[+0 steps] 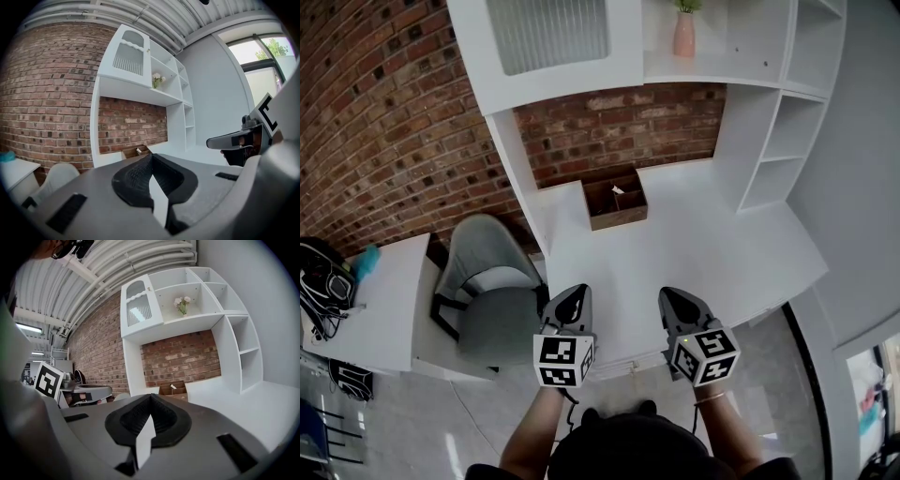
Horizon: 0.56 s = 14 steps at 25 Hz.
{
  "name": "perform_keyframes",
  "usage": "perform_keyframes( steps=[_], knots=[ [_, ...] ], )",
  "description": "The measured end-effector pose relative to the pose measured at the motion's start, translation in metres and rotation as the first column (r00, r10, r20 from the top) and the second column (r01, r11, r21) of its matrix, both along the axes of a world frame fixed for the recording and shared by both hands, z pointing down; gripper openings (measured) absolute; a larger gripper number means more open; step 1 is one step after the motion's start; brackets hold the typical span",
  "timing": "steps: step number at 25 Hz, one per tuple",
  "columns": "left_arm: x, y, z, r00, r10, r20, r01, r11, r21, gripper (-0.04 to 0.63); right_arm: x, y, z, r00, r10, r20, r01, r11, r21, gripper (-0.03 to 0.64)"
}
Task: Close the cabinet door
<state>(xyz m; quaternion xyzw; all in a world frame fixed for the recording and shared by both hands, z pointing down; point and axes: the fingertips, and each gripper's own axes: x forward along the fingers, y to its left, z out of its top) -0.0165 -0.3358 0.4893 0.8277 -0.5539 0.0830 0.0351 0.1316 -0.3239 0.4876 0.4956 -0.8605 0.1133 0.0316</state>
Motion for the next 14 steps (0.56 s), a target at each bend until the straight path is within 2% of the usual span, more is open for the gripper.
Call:
perform_keyframes(
  steps=[14],
  knots=[
    [0.0038,-0.0016,0.0033,1.000,-0.008,-0.019,0.008,1.000,-0.004,0.009,0.0052,-0.0037,0.0044,1.000,-0.009,-0.010,0.009,1.000,-0.007,0.000]
  ],
)
